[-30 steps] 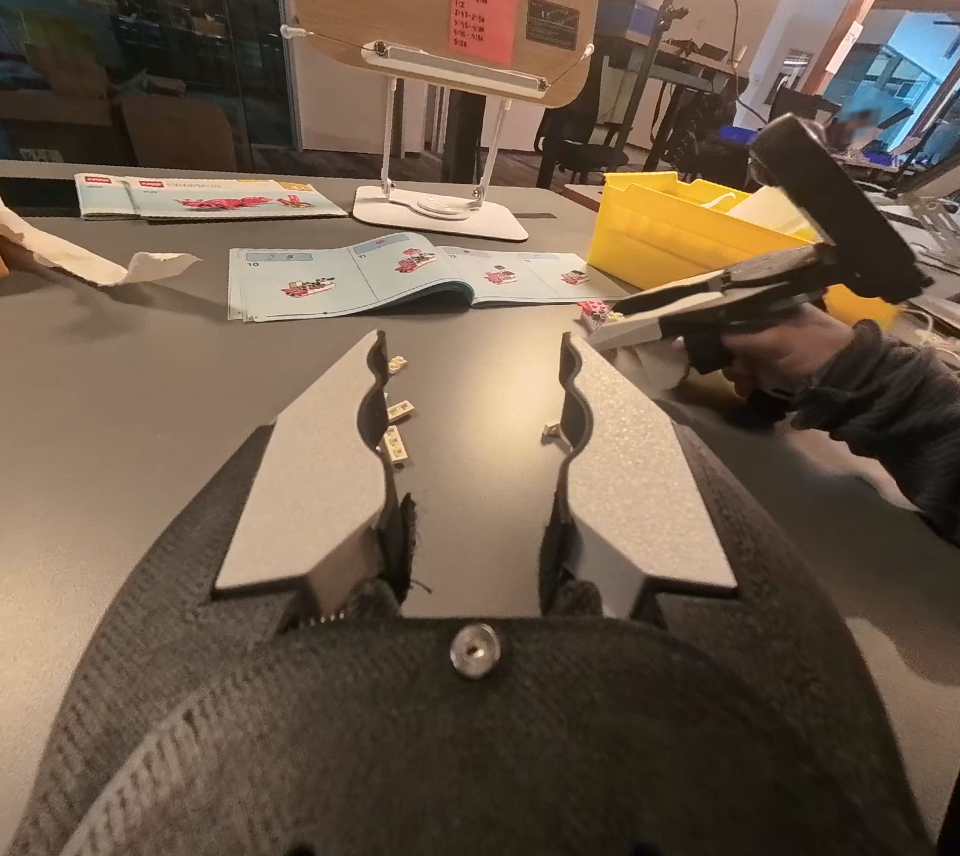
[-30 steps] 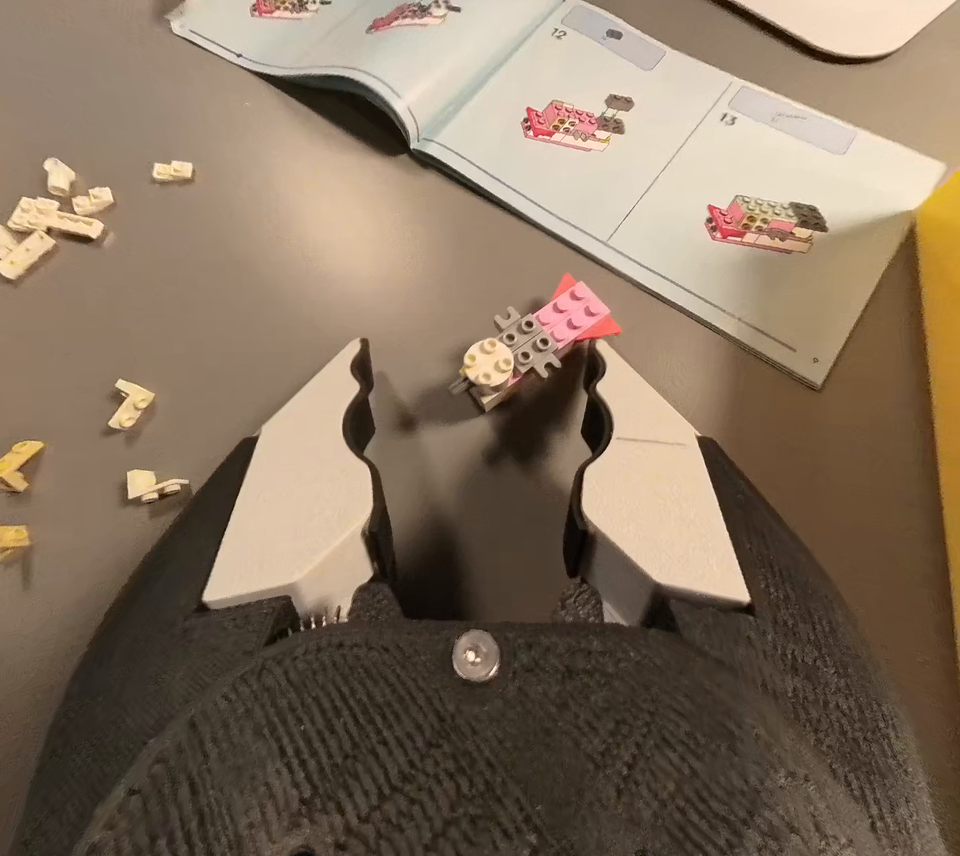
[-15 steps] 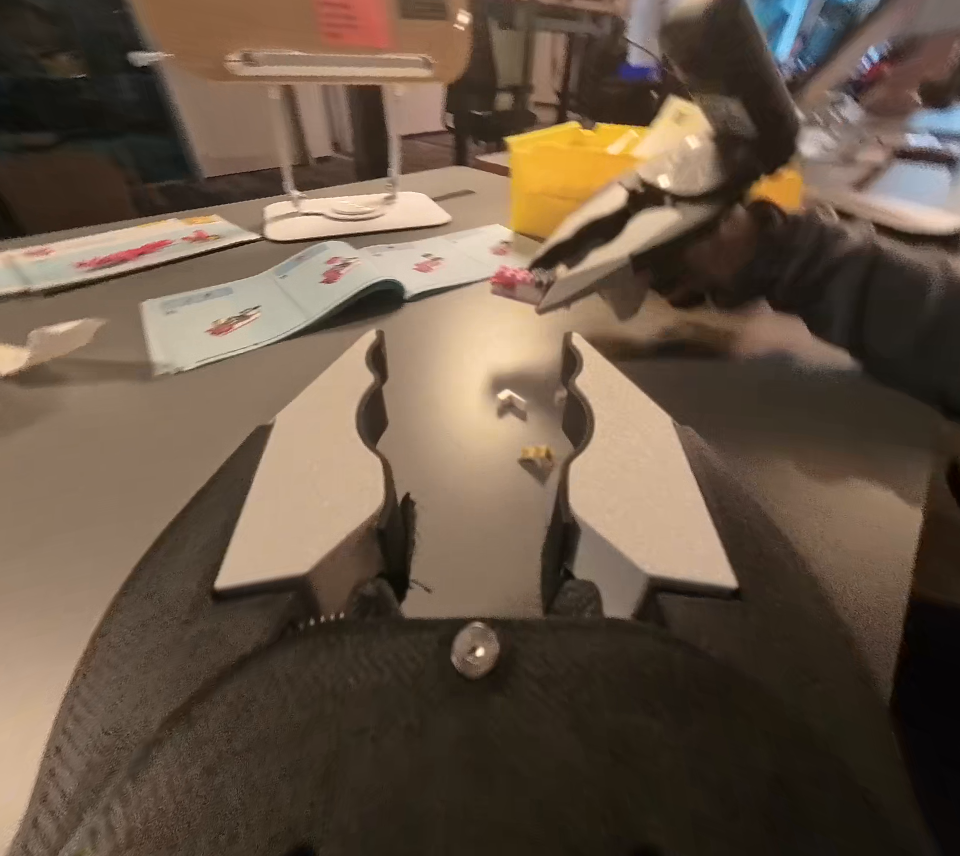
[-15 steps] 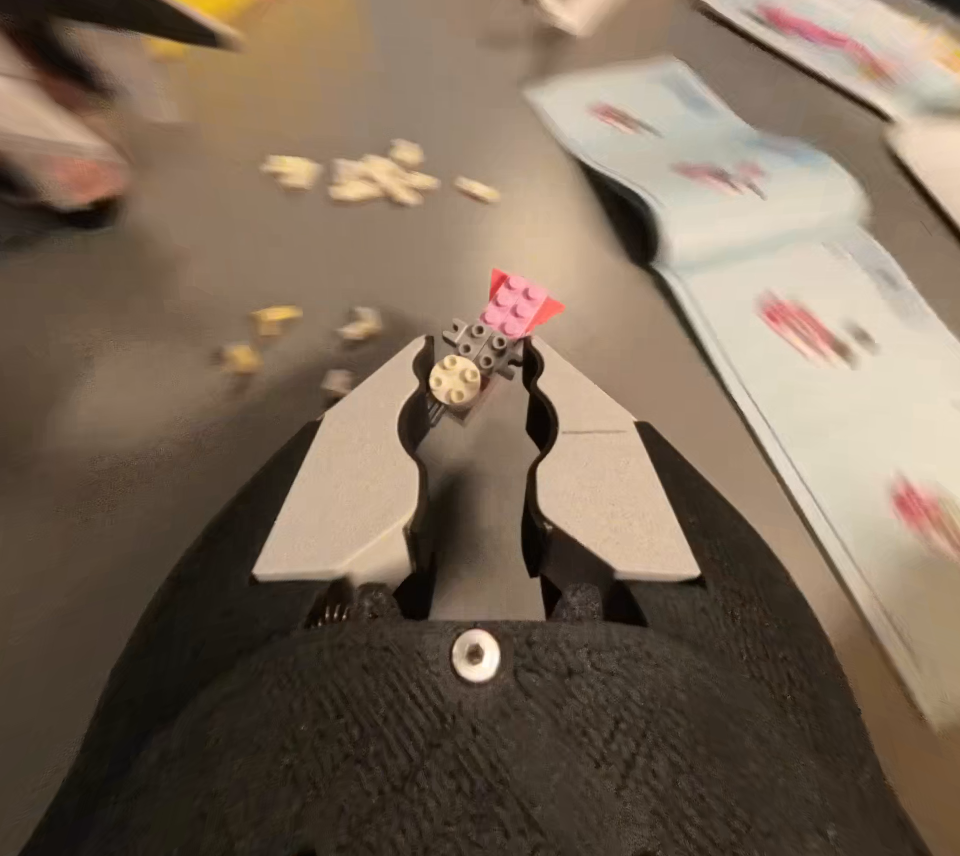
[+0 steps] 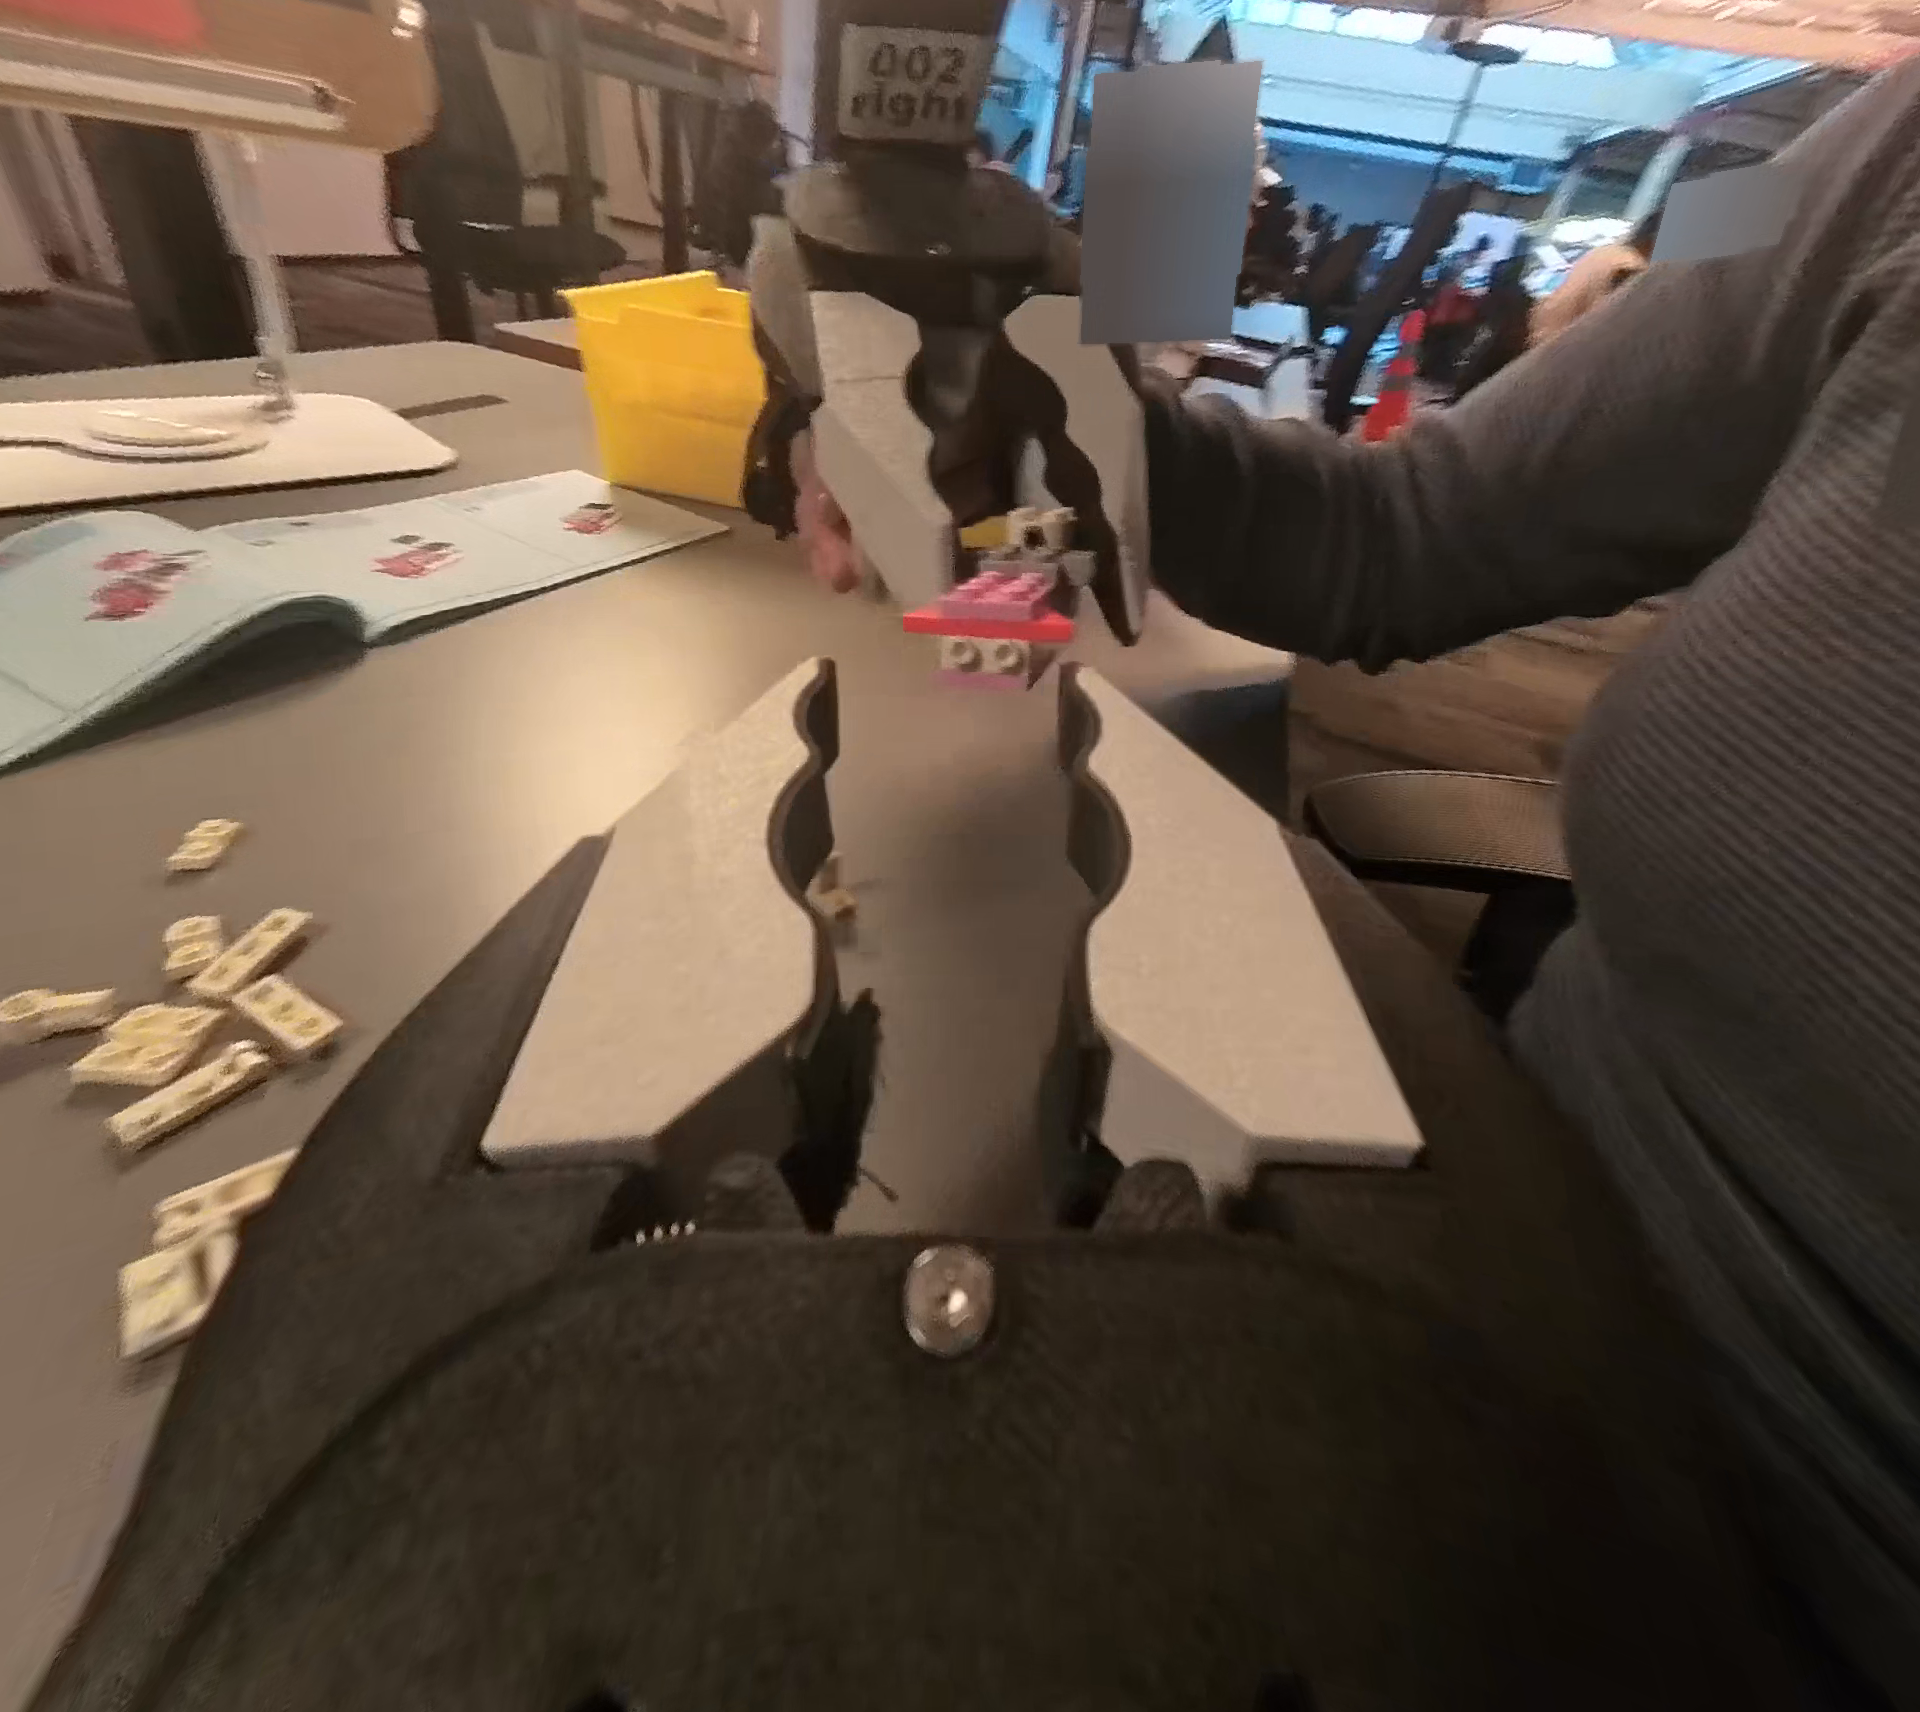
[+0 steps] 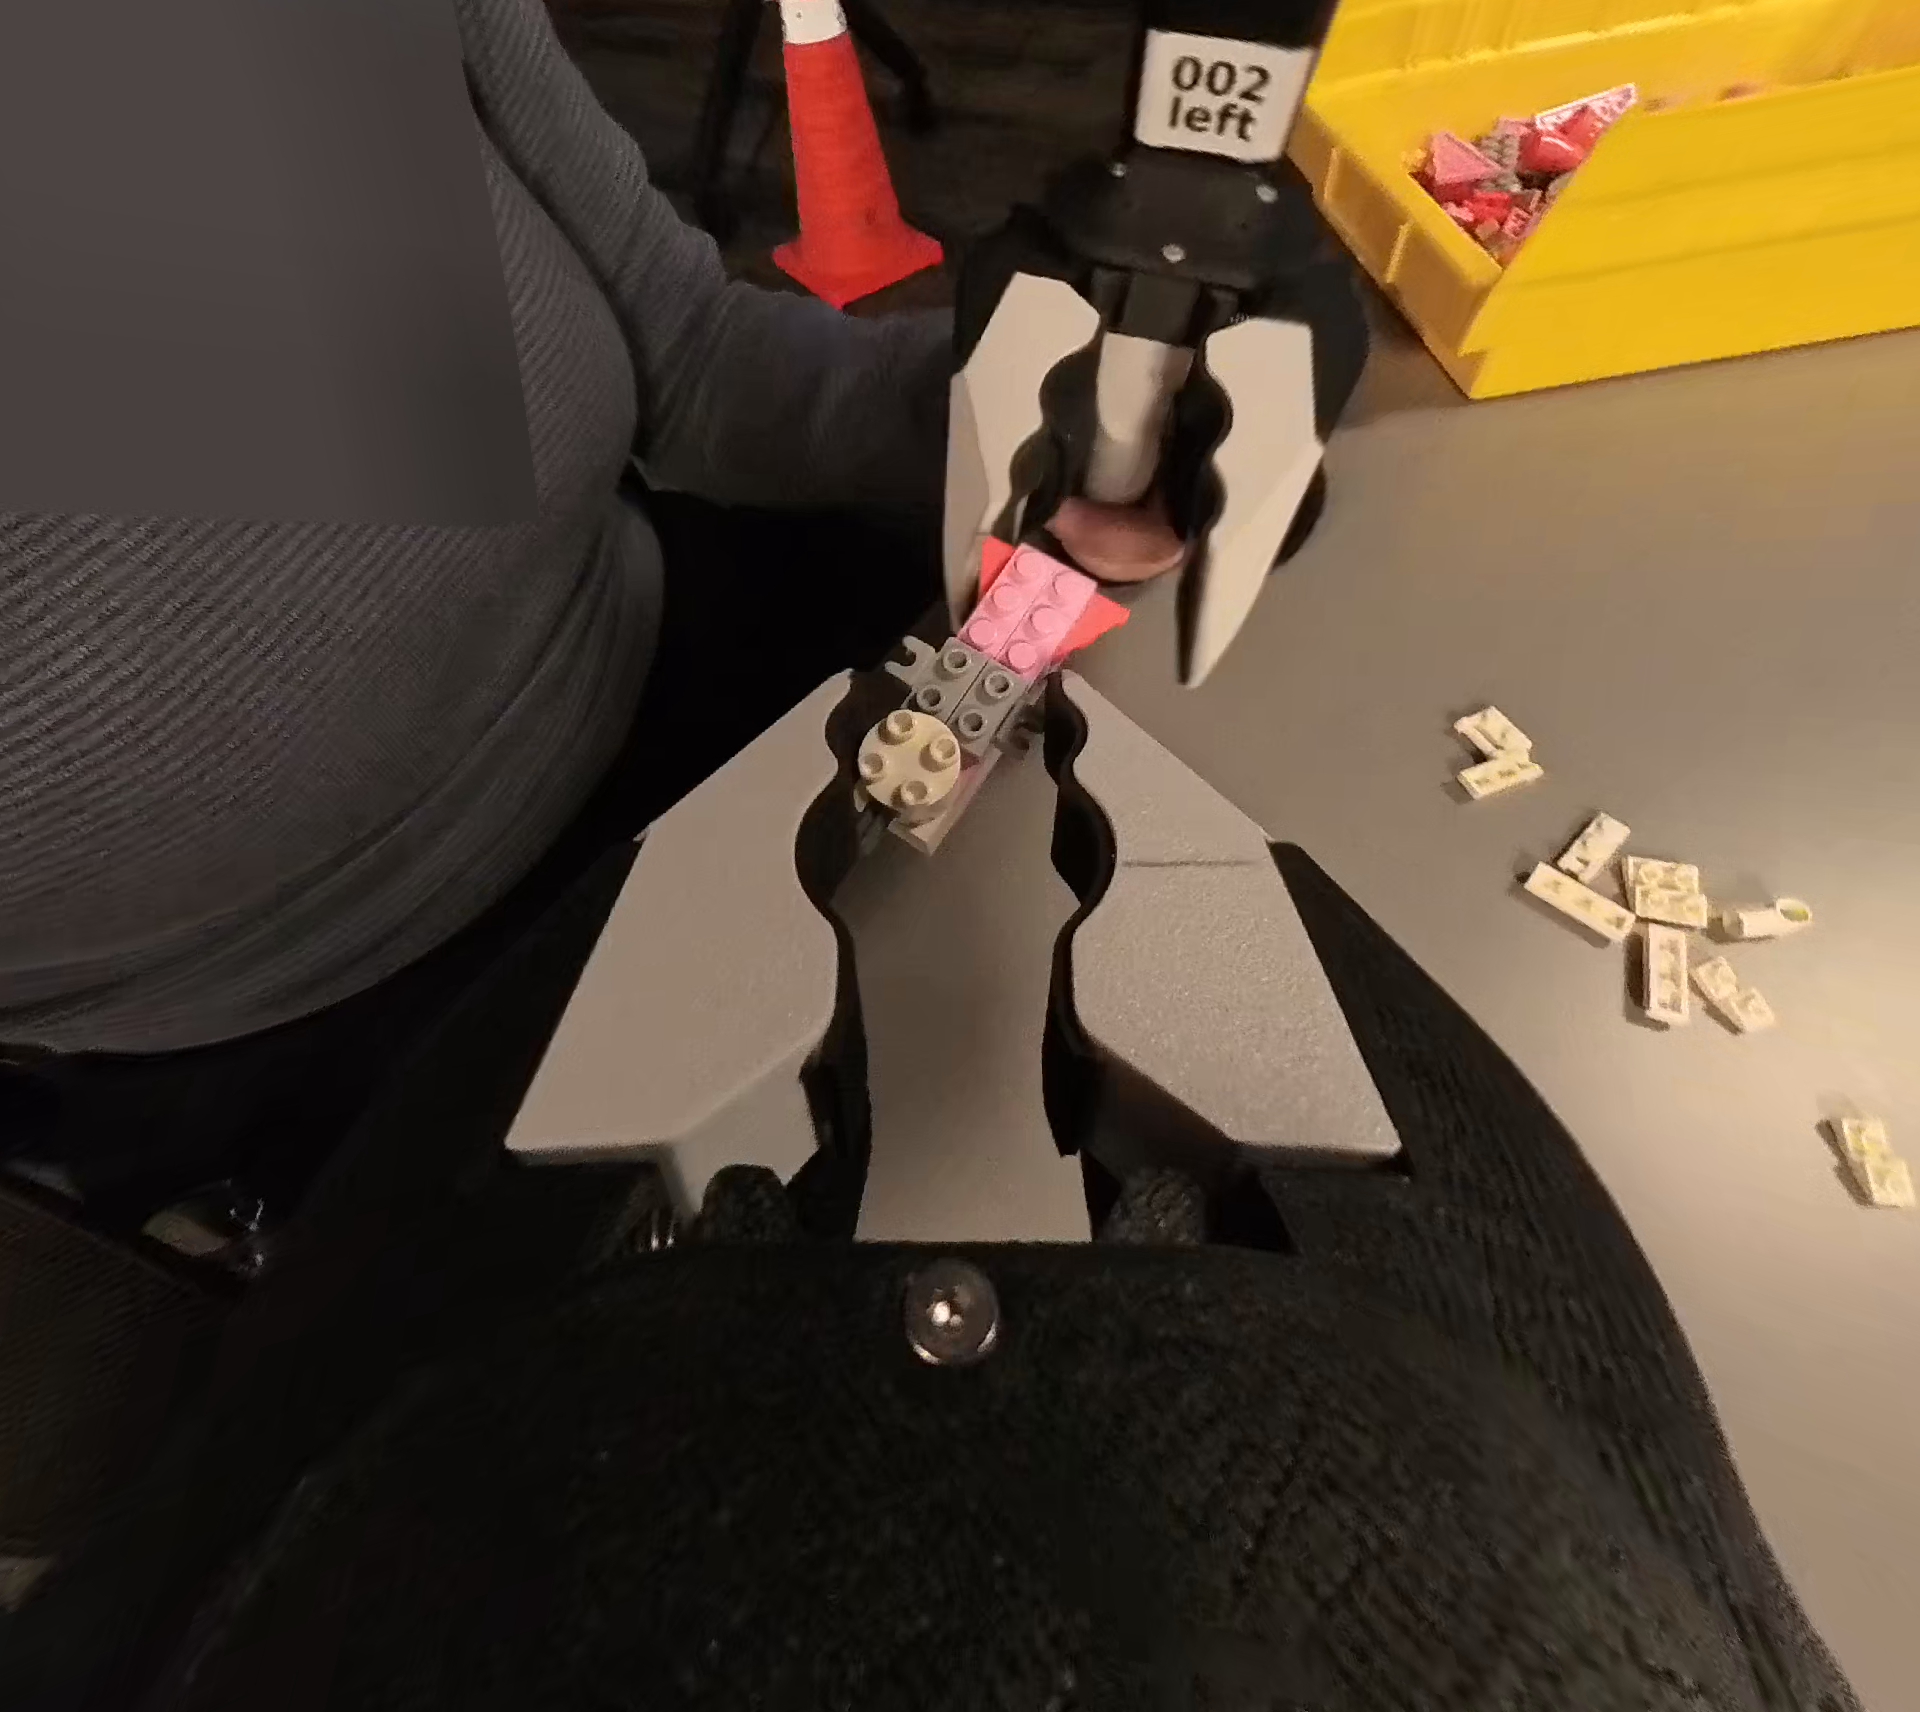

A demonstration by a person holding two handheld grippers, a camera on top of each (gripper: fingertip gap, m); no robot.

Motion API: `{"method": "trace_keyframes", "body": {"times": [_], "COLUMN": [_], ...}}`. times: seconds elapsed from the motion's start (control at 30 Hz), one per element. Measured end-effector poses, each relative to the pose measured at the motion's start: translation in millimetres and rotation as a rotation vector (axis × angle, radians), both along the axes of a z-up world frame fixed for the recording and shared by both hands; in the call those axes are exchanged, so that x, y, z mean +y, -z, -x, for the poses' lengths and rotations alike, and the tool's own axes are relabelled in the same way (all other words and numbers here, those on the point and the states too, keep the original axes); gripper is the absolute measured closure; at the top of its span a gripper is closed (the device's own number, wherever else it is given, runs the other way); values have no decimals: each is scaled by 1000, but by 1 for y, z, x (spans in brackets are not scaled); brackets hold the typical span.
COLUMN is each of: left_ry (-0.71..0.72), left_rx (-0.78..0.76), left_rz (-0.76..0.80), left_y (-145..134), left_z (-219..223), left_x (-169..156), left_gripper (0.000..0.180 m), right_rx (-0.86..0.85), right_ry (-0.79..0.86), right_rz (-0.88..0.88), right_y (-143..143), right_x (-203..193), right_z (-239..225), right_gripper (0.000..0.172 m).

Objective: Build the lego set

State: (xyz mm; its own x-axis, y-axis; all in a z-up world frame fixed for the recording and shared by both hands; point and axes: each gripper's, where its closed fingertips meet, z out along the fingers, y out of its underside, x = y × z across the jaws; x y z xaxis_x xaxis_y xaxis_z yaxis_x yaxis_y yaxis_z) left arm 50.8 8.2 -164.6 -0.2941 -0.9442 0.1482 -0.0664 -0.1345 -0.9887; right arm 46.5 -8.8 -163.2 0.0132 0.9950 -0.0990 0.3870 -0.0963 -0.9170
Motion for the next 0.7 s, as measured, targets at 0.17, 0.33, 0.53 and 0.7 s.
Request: {"method": "trace_keyframes", "body": {"times": [0.17,0.33,0.53,0.7], "left_ry": [143,59,-255,-368], "left_rx": [-7,-27,-147,-215], "left_rz": [103,79,110,152], "left_y": [-2,-2,-16,-23], "left_z": [4,2,11,24], "left_x": [-14,0,53,75], "left_gripper": [156,165,165,165], "right_rx": [25,58,200,-11], "right_ry": [-34,90,505,563], "right_rz": [1,-76,-160,-38], "right_y": [-2,-7,2,54], "right_x": [-1,18,64,54], "right_z": [8,5,-46,-76], "right_gripper": [140,140,135,130]}}
